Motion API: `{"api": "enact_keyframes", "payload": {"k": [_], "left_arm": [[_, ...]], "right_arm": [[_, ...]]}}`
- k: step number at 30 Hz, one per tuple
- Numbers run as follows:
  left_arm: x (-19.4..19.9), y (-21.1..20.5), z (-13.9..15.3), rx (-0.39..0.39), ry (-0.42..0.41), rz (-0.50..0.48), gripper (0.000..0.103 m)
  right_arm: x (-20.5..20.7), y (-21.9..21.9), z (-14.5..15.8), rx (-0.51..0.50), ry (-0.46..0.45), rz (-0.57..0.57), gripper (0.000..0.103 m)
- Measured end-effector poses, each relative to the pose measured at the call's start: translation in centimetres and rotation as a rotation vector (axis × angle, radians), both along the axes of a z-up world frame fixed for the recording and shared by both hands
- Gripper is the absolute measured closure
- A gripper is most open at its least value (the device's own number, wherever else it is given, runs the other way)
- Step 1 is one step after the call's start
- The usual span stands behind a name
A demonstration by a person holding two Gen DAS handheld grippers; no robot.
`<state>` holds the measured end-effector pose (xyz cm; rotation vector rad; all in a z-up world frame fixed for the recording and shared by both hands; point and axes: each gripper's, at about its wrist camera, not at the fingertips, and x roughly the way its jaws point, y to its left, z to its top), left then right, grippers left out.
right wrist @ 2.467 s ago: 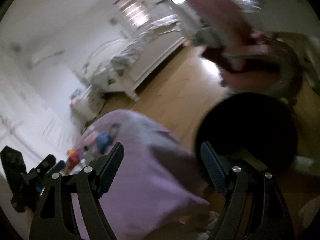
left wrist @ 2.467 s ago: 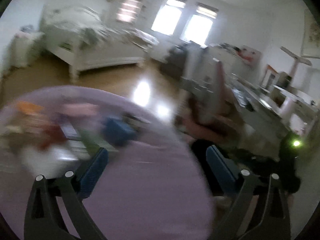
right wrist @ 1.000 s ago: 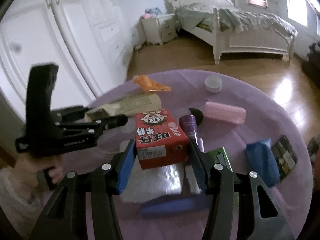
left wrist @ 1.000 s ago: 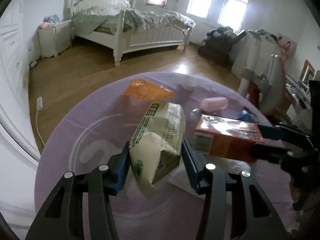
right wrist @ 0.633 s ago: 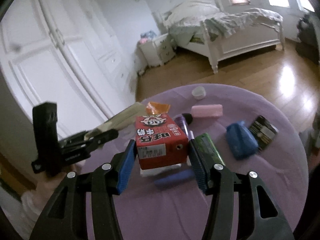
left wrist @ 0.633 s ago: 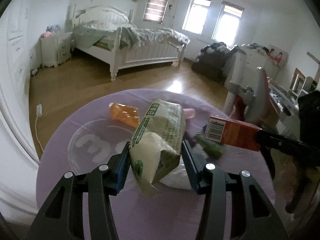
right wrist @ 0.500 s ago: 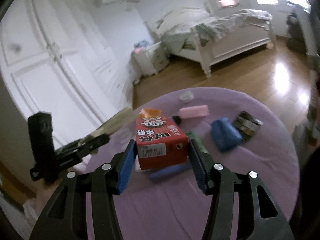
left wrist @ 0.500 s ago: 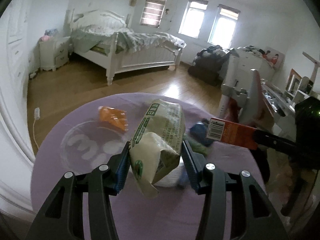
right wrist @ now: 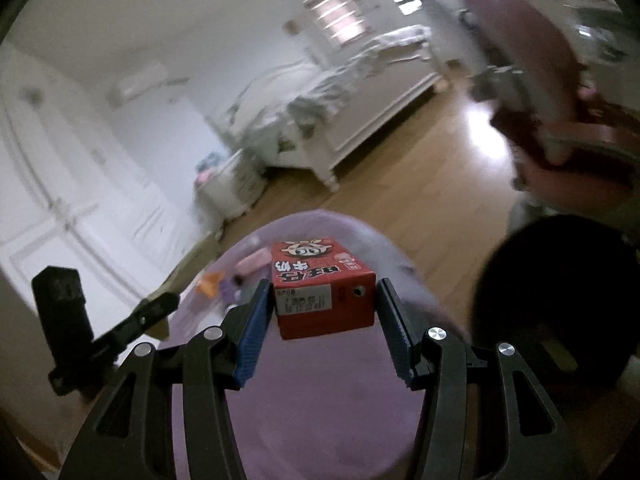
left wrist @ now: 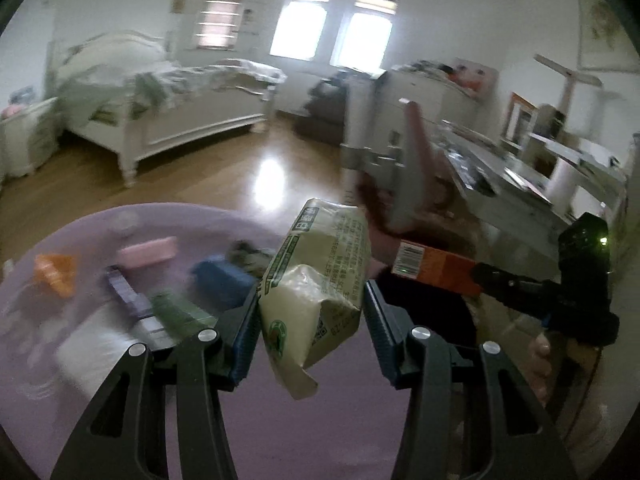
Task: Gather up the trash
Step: 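Carry the white pouch and small red box to the black bin and release both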
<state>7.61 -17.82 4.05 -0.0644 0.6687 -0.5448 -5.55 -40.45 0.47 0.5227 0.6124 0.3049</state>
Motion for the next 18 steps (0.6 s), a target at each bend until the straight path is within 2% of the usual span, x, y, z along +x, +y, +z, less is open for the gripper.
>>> {"api": "enact_keyframes", "payload": {"k": [6,11,18], "left_arm": [[0.8,-8.0,-1.3,-0.016,0.034,-0.129,0.054],[2.1,-13.0,-3.5,-0.027,0.102,-0.195,0.054],[3.0,-18.8,-7.1,0.02,0.166,-0.249,0.054]], "right_arm": [[-2.4,-7.0,-1.7,0.043,0.008,-0.126,0.05],[-3.4,-12.3,-4.1,0.096,0.047,-0.242,0.05],[-3.7,-16.1,-8.0,0.133,0.12,-0.324,0.05]]}}
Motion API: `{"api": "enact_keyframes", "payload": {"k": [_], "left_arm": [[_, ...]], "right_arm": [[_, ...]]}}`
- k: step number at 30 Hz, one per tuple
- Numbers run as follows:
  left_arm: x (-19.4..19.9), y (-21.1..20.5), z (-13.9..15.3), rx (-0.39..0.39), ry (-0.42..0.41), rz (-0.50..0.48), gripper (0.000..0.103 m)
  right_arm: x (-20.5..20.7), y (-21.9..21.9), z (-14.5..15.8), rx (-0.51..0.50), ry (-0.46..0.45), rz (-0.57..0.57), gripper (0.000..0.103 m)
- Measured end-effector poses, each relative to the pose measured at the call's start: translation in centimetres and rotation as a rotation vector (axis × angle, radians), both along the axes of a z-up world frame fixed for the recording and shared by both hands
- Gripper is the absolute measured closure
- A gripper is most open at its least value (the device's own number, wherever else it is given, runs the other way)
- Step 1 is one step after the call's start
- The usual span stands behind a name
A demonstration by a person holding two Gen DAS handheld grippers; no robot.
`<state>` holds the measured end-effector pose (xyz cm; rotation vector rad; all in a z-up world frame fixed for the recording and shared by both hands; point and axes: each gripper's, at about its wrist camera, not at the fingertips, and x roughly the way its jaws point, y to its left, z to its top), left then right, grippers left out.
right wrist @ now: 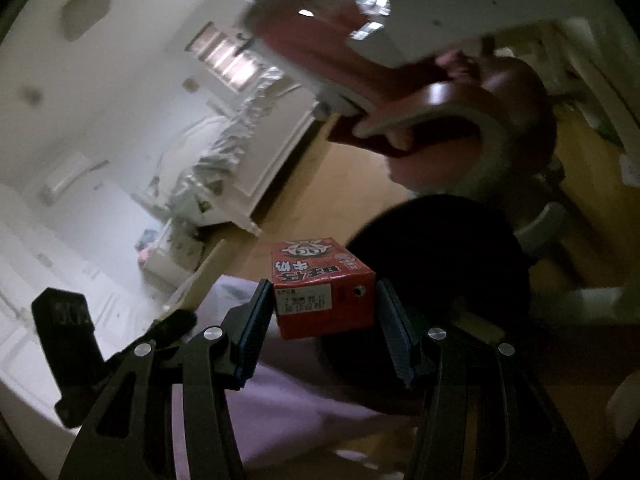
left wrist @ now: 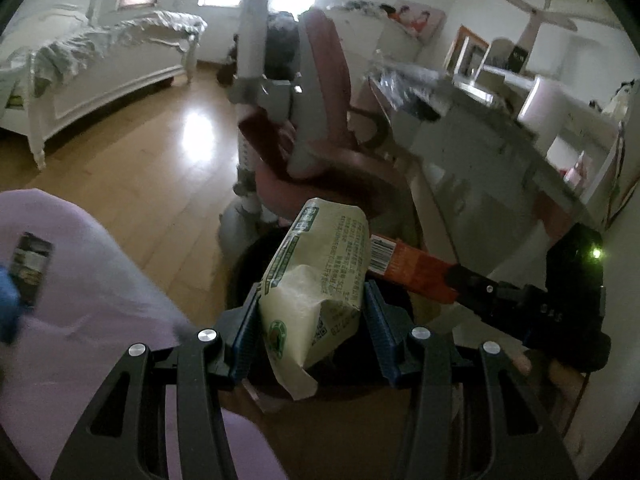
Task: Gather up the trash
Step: 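Carry the white pouch and small red box to the black bin and release both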
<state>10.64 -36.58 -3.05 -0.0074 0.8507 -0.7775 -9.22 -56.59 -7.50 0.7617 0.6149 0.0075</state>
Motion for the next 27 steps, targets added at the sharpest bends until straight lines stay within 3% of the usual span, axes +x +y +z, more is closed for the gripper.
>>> {"api": "enact_keyframes", "payload": {"k": [13,15,16,17,20,27], "left_arm": [[1.6,-4.6,-3.0,0.076,0.043,-0.034,0.052],[1.7,-4.7,-2.9,0.093,0.031,-0.018,0.045],[1.6,-4.7,-2.7,0.103,0.018,-0.004,0.03],[1.4,-4.5,-2.5,0.108,-0.003,0.012,0.017],[1.1,-3.9,-1.5,0.091,-0.045,0.016,0.015],[-0.1,-0.9,0.8,0.043,-0.06,0.046,0.013]], "right_arm": [[0.2,-1.9,-3.1,0.053,0.052,-0.039,0.049],[0.4,-2.2,-3.3,0.064,0.059,-0.041,0.043],[0.3,-2.2,-3.3,0.065,0.058,-0.049,0.033],[0.1,-2.3,-3.2,0.063,0.053,-0.052,0.031],[0.0,-2.2,-2.8,0.044,0.055,-0.05,0.031],[0.4,0.1,-1.7,0.025,0.054,-0.002,0.031]]}}
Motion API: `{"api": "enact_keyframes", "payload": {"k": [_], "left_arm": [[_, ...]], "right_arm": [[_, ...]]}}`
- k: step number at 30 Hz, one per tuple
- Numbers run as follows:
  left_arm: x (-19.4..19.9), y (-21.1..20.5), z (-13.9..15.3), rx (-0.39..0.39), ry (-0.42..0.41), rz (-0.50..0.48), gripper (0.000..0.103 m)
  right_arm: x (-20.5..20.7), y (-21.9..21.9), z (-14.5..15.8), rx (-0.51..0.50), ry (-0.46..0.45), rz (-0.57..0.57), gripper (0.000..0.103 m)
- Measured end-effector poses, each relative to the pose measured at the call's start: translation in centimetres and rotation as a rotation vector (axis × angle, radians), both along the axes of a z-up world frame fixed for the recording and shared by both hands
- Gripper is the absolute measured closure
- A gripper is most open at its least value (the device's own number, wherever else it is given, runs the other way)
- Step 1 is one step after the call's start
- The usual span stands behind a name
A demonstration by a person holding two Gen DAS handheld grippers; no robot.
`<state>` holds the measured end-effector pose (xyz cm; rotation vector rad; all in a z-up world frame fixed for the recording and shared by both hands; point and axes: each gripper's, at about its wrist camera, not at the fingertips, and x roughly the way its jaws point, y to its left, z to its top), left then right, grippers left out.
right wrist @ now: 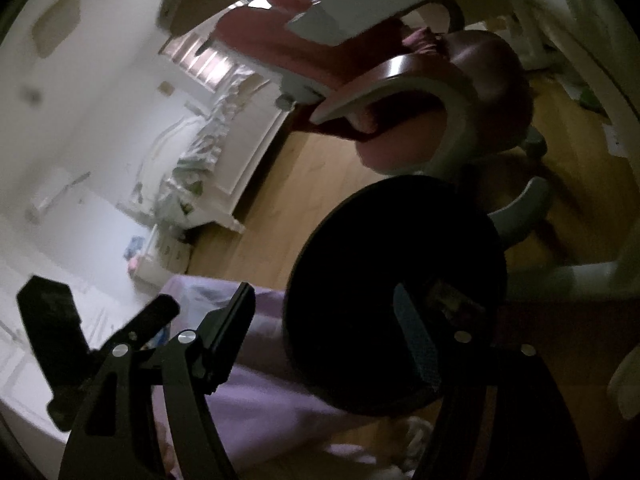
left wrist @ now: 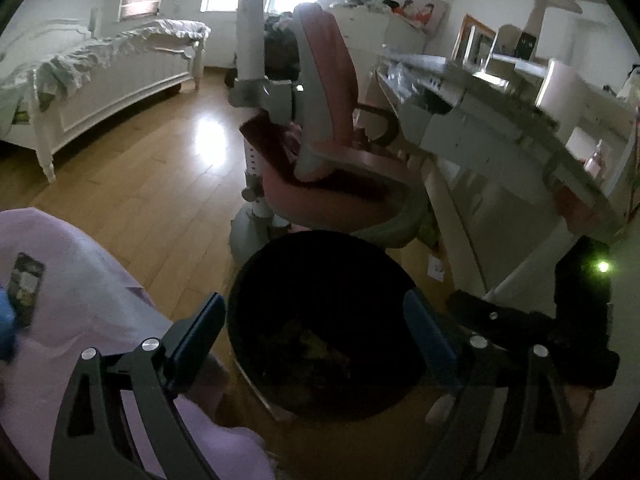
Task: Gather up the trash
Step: 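Move both grippers back over the table, then grasp the white foil bag with the left gripper while the right grasps the purple spray bottle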
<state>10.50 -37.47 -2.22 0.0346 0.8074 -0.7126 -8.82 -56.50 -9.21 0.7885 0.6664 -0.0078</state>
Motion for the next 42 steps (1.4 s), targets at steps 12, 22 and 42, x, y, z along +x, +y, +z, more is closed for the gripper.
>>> {"api": "enact_keyframes", "payload": {"k": [12,22,42], "left_arm": [[-1.8,14.9,2.7,-0.022,-0.041,0.247,0.006],[-1.2,31.9,0.5,0.111,0.008,0.425,0.006],[3.2,37.6,-3.5,0.141,0.133,0.27,0.005]], "right_arm": [[3.2,10.6,3.2,-0.096,-0.006,0.222,0.031],[7.7,24.4,6.5,-0.203,-0.037,0.541,0.031],[19.0,47.1,7.3,-0.457,0.003,0.93,0.034]]}}
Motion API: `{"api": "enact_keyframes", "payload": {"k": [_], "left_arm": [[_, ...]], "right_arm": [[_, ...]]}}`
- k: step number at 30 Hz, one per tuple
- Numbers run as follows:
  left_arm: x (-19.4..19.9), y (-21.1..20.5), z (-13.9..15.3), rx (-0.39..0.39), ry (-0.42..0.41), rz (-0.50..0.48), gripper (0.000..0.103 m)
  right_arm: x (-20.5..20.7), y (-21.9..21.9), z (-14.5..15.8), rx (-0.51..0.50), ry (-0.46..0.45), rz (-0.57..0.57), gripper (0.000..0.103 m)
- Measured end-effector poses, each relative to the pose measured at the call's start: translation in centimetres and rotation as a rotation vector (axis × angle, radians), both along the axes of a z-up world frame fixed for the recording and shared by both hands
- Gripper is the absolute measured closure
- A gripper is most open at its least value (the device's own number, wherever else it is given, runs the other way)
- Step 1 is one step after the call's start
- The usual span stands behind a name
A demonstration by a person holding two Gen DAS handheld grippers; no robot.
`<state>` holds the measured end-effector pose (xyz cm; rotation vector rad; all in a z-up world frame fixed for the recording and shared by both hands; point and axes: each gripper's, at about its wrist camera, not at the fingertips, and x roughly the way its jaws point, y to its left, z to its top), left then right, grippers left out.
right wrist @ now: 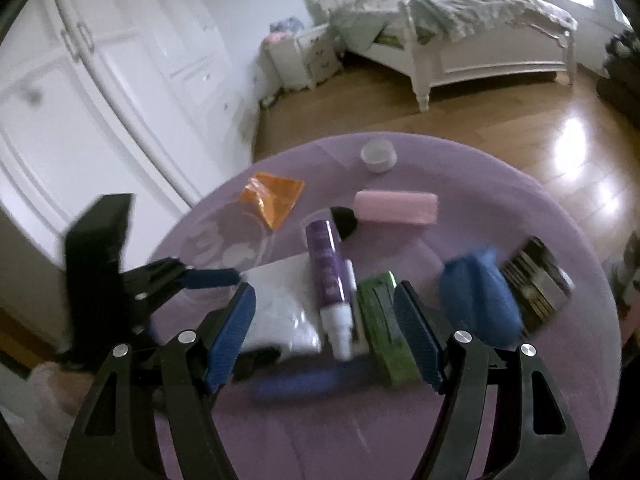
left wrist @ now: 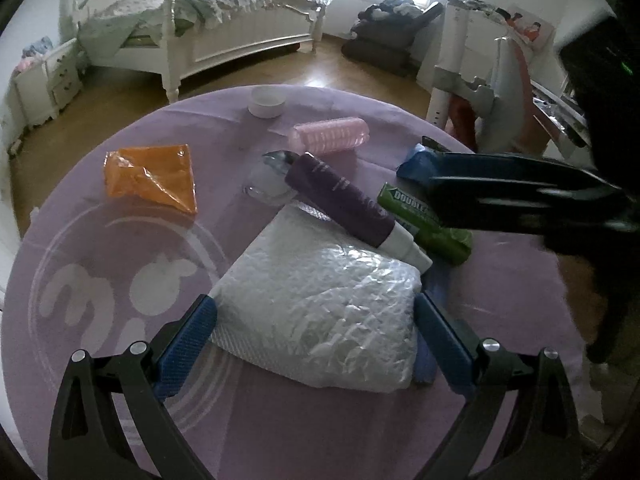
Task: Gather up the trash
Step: 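Grasp the white foil bag with the left gripper while the right grasps the purple spray bottle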
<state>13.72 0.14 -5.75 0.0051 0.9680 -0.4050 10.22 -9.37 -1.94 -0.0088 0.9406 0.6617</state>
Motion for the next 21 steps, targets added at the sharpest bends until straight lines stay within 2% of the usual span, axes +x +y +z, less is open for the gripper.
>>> {"api": "enact_keyframes", "payload": {"k": [6,10,12,15,21], "left_arm": [[-0.2,0.0,0.0,0.007,-0.007,-0.009,0.005],[-0.1,0.0,0.0,0.01,-0.018,-0.012,0.005],[-0.2,0.1,0.3,0.018,-0.026,0.0,0.005],[-0.1,0.2,0.3,0.027,-0.027,-0.001,0.005],[0.7,0.2,-0.2,0.03,-0.047,-0.027,0.005]], "right_arm": [[2.3,4.4,-3.0,-0.151,0.009,0.026,0.05],[2.7,4.8,-3.7,-0.182,-0.006,0.002,0.07],[2.4,4.1,-3.4,-0.148,-0.01,-0.012,0.071],[1.3,1.8,-2.5,-0.042,0.0,-0.044,0.071],[-2.5,-3.8,0.9,0.151,-0.036,-0.135,0.071]]}}
